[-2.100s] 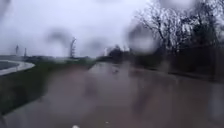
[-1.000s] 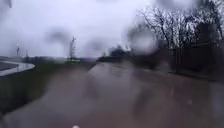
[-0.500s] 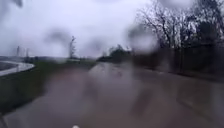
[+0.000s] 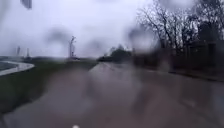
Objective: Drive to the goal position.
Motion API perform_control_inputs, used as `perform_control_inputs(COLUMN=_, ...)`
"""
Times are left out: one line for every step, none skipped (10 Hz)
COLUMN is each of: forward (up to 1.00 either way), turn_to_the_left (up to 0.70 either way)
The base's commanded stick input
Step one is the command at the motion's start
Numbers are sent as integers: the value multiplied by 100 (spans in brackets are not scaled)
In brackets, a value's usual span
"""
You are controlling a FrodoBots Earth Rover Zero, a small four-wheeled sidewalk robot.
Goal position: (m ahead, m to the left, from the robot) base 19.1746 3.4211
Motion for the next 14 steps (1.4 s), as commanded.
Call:
perform_control_inputs(forward=70, turn_to_the_left=0)
perform_control_inputs(forward=70, turn_to_the_left=0)
perform_control_inputs(forward=70, turn_to_the_left=0)
perform_control_inputs(forward=70, turn_to_the_left=0)
perform_control_inputs(forward=70, turn_to_the_left=0)
perform_control_inputs(forward=70, turn_to_the_left=0)
perform_control_inputs(forward=70, turn_to_the_left=0)
perform_control_inputs(forward=70, turn_to_the_left=0)
perform_control_inputs(forward=70, turn_to_the_left=0)
perform_control_inputs(forward=70, turn_to_the_left=0)
perform_control_inputs(forward=70, turn_to_the_left=0)
perform_control_inputs(forward=70, turn_to_the_left=0)
perform_control_inputs(forward=70, turn_to_the_left=0)
perform_control_inputs(forward=70, turn_to_the_left=0)
